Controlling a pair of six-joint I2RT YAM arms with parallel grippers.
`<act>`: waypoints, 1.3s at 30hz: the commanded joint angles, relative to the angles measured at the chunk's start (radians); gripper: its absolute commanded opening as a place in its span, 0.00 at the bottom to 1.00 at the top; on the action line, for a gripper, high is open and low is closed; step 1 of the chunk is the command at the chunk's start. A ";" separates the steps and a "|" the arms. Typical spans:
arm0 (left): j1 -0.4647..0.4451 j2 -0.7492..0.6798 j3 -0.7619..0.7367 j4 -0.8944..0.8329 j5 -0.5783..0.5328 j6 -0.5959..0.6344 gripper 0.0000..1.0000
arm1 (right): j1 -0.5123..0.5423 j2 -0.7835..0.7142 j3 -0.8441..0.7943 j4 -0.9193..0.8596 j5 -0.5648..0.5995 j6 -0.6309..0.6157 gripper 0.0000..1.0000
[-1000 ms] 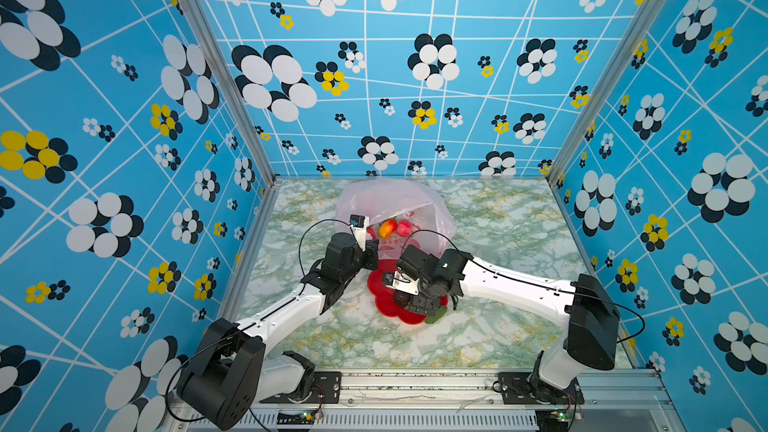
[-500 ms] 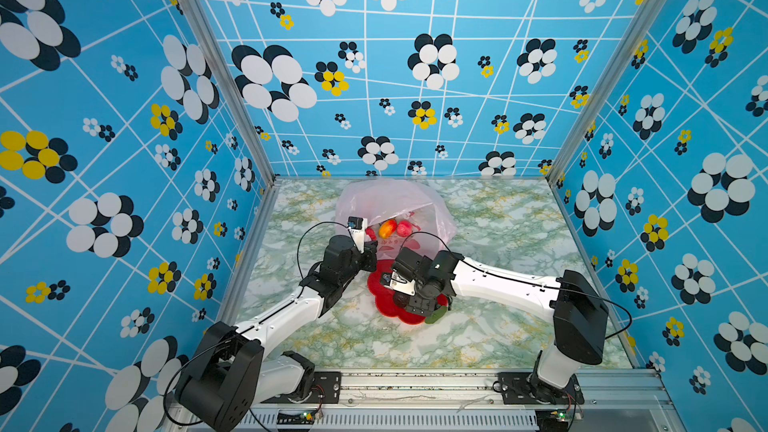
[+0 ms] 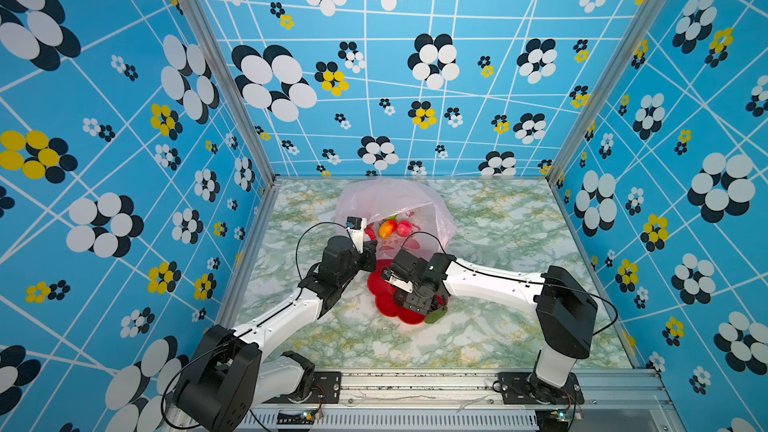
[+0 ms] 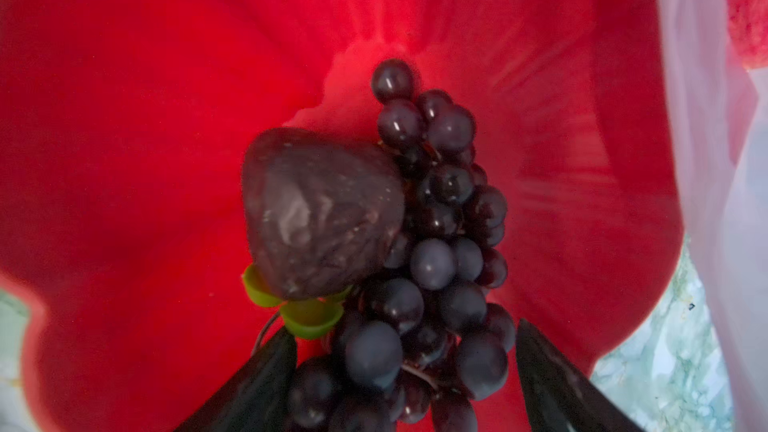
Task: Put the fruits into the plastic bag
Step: 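Lower the open right gripper onto the bunch of dark grapes, then close the right gripper on the grape stem and lift the bunch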
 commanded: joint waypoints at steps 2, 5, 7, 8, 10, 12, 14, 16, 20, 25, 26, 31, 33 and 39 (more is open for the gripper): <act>0.013 -0.012 -0.008 0.023 0.001 -0.015 0.00 | -0.049 0.009 -0.009 0.019 0.037 0.028 0.84; 0.018 -0.009 -0.006 0.023 0.006 -0.019 0.00 | -0.074 0.006 -0.002 0.025 0.040 0.023 0.84; 0.021 -0.006 -0.005 0.023 0.008 -0.023 0.00 | -0.087 0.008 0.010 0.023 0.040 0.019 0.84; 0.023 -0.004 -0.004 0.023 0.011 -0.025 0.00 | -0.093 0.010 0.018 0.022 0.041 0.018 0.84; 0.025 -0.004 -0.004 0.024 0.013 -0.026 0.00 | -0.106 0.006 0.032 0.020 0.032 0.018 0.84; 0.027 -0.005 -0.008 0.026 0.014 -0.027 0.00 | -0.118 0.001 0.039 0.021 0.022 0.025 0.84; 0.028 -0.009 -0.012 0.031 0.015 -0.029 0.00 | -0.129 -0.010 0.039 0.022 0.006 0.034 0.84; 0.031 -0.009 -0.014 0.032 0.017 -0.031 0.00 | -0.134 -0.020 0.039 0.020 -0.023 0.048 0.84; 0.036 0.000 -0.007 0.031 0.023 -0.035 0.00 | -0.134 -0.033 0.031 0.026 -0.127 0.078 0.82; 0.040 0.005 -0.004 0.029 0.031 -0.038 0.00 | -0.135 -0.071 0.018 0.079 -0.277 0.124 0.79; 0.042 0.005 -0.005 0.030 0.032 -0.039 0.00 | -0.135 -0.078 0.017 0.090 -0.295 0.136 0.79; 0.046 0.000 -0.012 0.038 0.036 -0.043 0.00 | -0.134 -0.086 0.028 0.107 -0.377 0.175 0.77; 0.046 -0.003 -0.015 0.041 0.037 -0.044 0.00 | -0.132 -0.071 0.036 0.092 -0.399 0.178 0.76; 0.049 -0.009 -0.023 0.050 0.038 -0.047 0.00 | -0.121 -0.042 0.026 0.094 -0.453 0.182 0.74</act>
